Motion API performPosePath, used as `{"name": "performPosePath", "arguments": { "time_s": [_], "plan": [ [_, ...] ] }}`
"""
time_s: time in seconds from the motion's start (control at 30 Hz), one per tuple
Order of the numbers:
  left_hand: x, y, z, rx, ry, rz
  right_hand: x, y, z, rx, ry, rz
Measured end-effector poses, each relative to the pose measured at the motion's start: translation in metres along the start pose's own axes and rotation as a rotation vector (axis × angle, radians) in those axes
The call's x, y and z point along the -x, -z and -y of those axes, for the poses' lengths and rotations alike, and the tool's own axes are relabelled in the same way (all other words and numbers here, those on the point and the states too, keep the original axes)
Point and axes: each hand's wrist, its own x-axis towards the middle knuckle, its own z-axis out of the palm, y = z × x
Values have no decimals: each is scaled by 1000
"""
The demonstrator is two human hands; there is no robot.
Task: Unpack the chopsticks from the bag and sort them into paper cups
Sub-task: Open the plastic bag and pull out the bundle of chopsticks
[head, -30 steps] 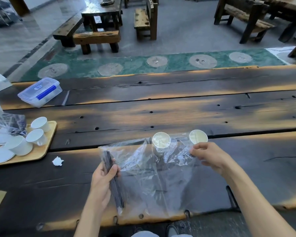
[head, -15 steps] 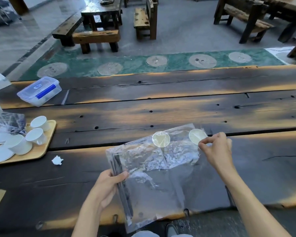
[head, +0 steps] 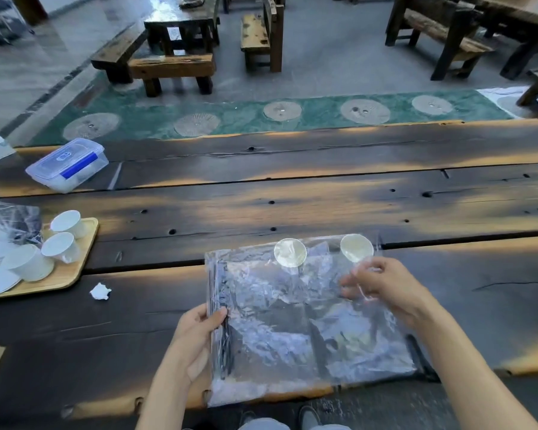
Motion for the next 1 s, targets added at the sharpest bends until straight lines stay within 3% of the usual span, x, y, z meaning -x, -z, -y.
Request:
{"name": "performPosePath", "arguments": {
  "time_s": [0.07, 0.2, 0.33, 0.43, 0.5, 0.6, 0.67, 0.7, 0.83, 1.0],
  "plan": [
    [-1, -2, 0, -48, -77, -72, 2, 3, 0, -57, -63, 121],
    [-1, -2, -4, -131, -176, -106, 3, 2, 2, -10, -24, -2],
    [-3, -4, -7, -140, -185, -126, 6, 3, 3, -72, -3, 149],
    [-4, -5, -8, -137, -165, -141, 7, 7, 4, -7, -1, 113],
    [-4, -5, -8, -115, -147, -132, 8, 12, 4, -135, 19, 259],
    [-1, -3, -12, -101, -145, -76, 12, 22, 5, -614, 8, 710],
    [2, -3, -15, -66, -154, -15, 14, 23, 9, -770, -54, 915],
    [3, -4, -17, -57, -157, 18, 13, 21, 10, -715, -63, 923],
    [7, -16, -22, -97, -177, 145, 11, -16, 1, -101, -95, 855],
    [12, -37, -25, -128, -179, 267, 15, -94, -4, -124, -59, 515]
  ]
}}
